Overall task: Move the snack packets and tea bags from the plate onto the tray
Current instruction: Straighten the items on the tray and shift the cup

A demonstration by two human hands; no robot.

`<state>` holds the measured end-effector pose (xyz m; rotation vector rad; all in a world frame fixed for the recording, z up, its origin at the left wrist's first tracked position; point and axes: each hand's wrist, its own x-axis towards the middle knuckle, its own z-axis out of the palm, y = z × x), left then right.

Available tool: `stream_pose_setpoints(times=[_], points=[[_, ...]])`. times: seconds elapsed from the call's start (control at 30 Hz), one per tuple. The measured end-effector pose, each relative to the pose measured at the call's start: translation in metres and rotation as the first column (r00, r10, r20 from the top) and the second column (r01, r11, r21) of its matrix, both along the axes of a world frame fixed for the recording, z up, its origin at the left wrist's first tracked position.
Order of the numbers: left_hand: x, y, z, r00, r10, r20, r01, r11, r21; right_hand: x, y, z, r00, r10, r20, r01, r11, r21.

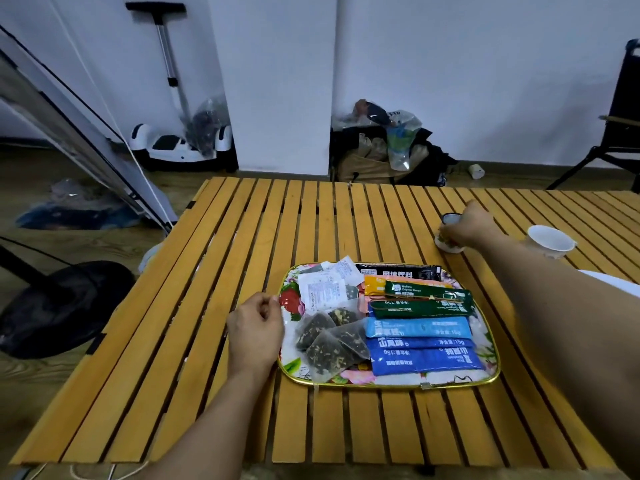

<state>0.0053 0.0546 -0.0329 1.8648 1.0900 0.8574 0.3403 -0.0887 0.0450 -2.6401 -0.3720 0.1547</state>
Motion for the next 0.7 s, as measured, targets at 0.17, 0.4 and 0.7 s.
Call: stream_pose_setpoints(times=[0.17, 0.4, 0.7], points=[[0.000, -0.004, 0.006, 1.000, 0.005, -0.007, -0.005, 1.000, 0.003, 0.001, 0.005, -0.008, 0.999, 0.027, 0.039, -0.027, 1.000, -0.013], [0.000, -0.006, 0.009, 1.000, 0.017, -0.019, -0.017, 1.000, -0.006, -0.044, 0.055, -0.003, 0.948, 0.317, -0.009, -0.317, 0.948, 0.011], [0.000, -0.006, 0.011, 1.000, 0.019, -0.014, -0.019, 1.000, -0.012, -0.119, 0.128, 0.003, 0.757, 0.653, 0.021, -0.652, 0.757, -0.037]])
